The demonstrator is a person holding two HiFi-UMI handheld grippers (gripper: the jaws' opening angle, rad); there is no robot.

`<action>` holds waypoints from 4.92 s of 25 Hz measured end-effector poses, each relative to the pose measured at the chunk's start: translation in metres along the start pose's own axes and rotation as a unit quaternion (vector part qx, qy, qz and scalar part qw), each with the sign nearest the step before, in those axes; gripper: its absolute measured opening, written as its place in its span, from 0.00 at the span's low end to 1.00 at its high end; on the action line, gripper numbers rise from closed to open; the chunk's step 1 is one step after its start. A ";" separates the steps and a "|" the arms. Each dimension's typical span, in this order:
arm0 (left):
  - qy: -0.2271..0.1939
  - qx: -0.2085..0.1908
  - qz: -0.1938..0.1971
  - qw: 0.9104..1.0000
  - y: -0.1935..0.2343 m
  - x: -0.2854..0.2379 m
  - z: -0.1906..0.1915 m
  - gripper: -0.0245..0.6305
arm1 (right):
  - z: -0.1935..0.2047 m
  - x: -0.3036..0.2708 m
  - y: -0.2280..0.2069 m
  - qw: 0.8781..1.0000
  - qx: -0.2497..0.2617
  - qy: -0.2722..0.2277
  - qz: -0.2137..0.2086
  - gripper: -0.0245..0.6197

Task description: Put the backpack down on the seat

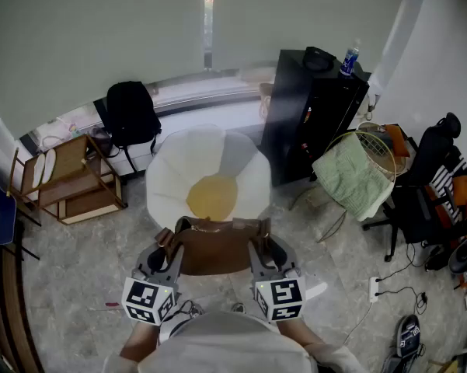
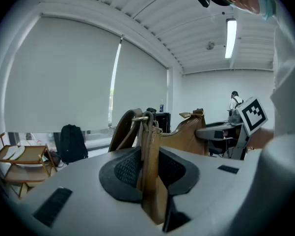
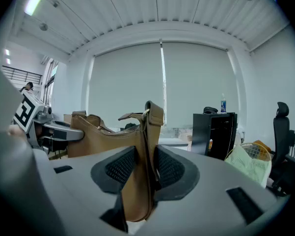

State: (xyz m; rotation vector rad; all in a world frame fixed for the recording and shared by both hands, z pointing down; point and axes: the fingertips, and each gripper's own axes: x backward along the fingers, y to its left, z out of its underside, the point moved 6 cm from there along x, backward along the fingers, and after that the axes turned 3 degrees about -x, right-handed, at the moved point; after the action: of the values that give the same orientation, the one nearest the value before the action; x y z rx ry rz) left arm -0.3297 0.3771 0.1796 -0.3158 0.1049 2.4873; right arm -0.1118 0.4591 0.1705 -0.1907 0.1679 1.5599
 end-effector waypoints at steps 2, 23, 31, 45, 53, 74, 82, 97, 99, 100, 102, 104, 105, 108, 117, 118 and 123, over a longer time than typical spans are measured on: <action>0.001 0.001 0.003 1.000 0.004 0.003 0.003 0.18 | 0.001 -0.001 0.006 1.000 -0.001 0.002 0.002 0.28; 0.007 0.008 0.010 1.000 0.004 -0.008 0.006 0.18 | 0.009 -0.001 -0.001 0.999 -0.035 0.006 0.001 0.28; 0.006 0.023 -0.012 1.000 -0.036 -0.027 0.010 0.18 | 0.016 0.010 -0.044 0.999 -0.030 0.009 -0.022 0.28; 0.017 0.041 -0.009 0.999 -0.036 -0.066 0.008 0.18 | 0.015 -0.016 -0.075 0.999 -0.037 0.022 -0.031 0.28; 0.001 0.039 0.011 0.999 0.016 -0.108 -0.007 0.18 | -0.006 -0.070 -0.075 0.999 -0.036 0.018 -0.008 0.28; 0.005 0.036 0.029 0.999 0.123 -0.182 -0.027 0.18 | -0.026 -0.189 -0.068 0.997 -0.070 0.030 0.012 0.28; 0.006 0.044 0.003 0.999 0.116 -0.217 -0.036 0.18 | -0.035 -0.217 -0.106 0.997 -0.065 0.029 -0.021 0.28; 0.006 0.074 -0.068 0.995 0.105 -0.275 -0.049 0.18 | -0.049 -0.277 -0.173 0.993 -0.049 0.039 -0.105 0.28; 0.009 0.079 -0.067 0.995 0.114 -0.277 -0.046 0.18 | -0.048 -0.284 -0.170 0.993 -0.048 0.042 -0.104 0.28; 0.010 0.080 -0.065 0.995 0.119 -0.279 -0.045 0.18 | -0.048 -0.289 -0.168 0.993 -0.048 0.043 -0.102 0.28; 0.010 0.081 -0.057 0.995 0.132 -0.284 -0.045 0.18 | -0.051 -0.301 -0.162 0.993 -0.049 0.045 -0.097 0.28; 0.010 0.079 -0.048 0.996 0.150 -0.287 -0.046 0.18 | -0.055 -0.313 -0.152 0.994 -0.049 0.044 -0.090 0.28; 0.010 0.078 -0.044 0.996 0.161 -0.288 -0.047 0.18 | -0.057 -0.320 -0.146 0.994 -0.049 0.043 -0.088 0.28; 0.007 0.072 -0.030 0.997 0.190 -0.290 -0.051 0.18 | -0.064 -0.336 -0.129 0.995 -0.053 0.040 -0.078 0.28; -0.002 0.034 0.012 0.999 0.263 -0.298 -0.066 0.18 | -0.075 -0.373 -0.087 0.996 -0.085 0.026 -0.032 0.28; 0.000 0.033 0.016 0.999 0.266 -0.300 -0.065 0.18 | -0.074 -0.376 -0.086 0.995 -0.088 0.026 -0.028 0.28; 0.015 0.042 0.023 0.999 0.275 -0.315 -0.060 0.18 | -0.071 -0.394 -0.092 0.994 -0.095 0.042 -0.028 0.28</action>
State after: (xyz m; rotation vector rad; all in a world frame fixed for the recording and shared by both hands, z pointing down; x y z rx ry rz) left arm -0.2365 -0.0346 0.2007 -0.3179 0.2320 2.5165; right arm -0.0208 0.0594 0.1923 -0.4076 0.0786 1.5130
